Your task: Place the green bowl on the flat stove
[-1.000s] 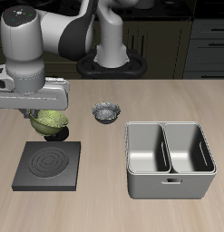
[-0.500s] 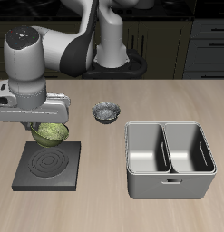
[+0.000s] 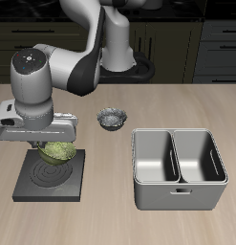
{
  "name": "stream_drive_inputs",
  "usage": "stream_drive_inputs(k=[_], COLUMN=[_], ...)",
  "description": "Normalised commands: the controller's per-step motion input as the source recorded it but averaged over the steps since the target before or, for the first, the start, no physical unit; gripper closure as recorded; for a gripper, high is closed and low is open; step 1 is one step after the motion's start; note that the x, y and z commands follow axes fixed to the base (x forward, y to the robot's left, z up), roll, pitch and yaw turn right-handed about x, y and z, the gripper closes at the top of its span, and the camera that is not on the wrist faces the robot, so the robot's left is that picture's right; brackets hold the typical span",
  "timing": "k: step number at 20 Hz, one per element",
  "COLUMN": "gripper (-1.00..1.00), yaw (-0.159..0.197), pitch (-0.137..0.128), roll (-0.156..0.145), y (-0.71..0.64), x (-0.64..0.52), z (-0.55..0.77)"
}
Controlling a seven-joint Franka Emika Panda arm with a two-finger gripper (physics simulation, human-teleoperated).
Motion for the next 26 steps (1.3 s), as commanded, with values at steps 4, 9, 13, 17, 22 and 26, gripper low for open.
stream_drive_inputs(k=[4, 9, 13, 17, 22, 26], gripper=[1.0, 1.0, -1.0, -1.0, -1.0, -1.0], yaw=[0.01, 0.007, 0.052, 0.005, 0.002, 0.002], pitch=[0.031, 0.026, 0.044, 0.0, -0.014, -0.058], roll=[-0.026, -0.006, -0.008, 0.01, 0.023, 0.004], y=[-0.06, 0.06, 0.16, 0.05, 0.03, 0.02], x=[-0.03, -0.08, -0.07, -0.07, -0.09, -0.23], z=[-0.22, -0.21, -0.23, -0.05, 0.07, 0.31])
